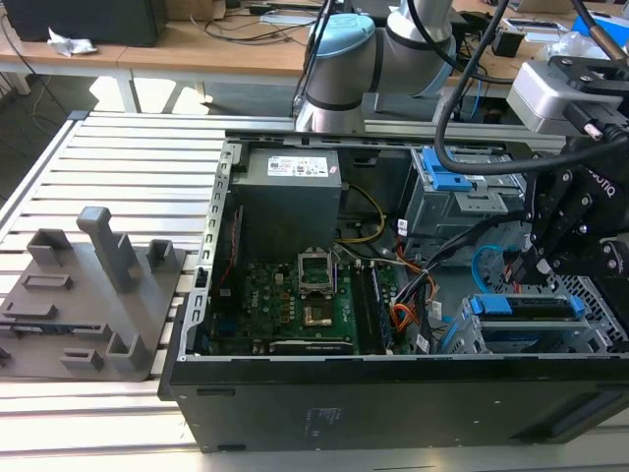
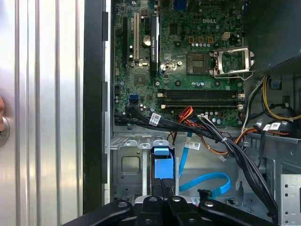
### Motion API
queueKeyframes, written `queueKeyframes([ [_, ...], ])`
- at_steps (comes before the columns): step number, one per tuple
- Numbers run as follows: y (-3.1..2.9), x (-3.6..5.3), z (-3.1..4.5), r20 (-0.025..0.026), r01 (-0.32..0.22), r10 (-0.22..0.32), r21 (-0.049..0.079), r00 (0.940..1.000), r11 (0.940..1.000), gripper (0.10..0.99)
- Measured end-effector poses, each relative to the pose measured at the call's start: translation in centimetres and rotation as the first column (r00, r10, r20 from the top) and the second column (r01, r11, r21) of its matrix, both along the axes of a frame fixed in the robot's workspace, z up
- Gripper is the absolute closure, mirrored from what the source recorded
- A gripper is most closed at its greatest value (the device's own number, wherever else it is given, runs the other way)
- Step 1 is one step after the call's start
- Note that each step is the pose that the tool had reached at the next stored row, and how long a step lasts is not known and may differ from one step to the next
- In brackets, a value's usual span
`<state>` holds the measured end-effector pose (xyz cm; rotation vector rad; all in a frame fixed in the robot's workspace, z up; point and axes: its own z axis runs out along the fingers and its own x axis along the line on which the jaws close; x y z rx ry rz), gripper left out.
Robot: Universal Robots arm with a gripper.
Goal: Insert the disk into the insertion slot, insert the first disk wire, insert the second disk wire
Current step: 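Insert the disk into the insertion slot, then insert the first disk wire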
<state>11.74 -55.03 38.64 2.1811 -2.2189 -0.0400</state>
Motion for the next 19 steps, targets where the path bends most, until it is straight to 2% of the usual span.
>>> queueKeyframes([
  [5,0.0,0.19,-0.02,0.0,0.0,0.0,0.0,1.0,1.0,0.98],
  [7,0.02,1.16,-0.02,-0.0007,0.0,0.0,0.0,1.0,1.0,0.98],
  [14,0.17,3.66,-0.04,-0.0036,0.0,0.0,0.0,1.0,1.0,0.98],
  [16,0.3,4.62,-0.04,-0.0041,0.0,0.0,0.0,1.0,1.0,0.98],
  [19,0.59,5.48,-0.05,-0.0043,0.0,0.0,0.0,1.0,1.0,0.98],
])
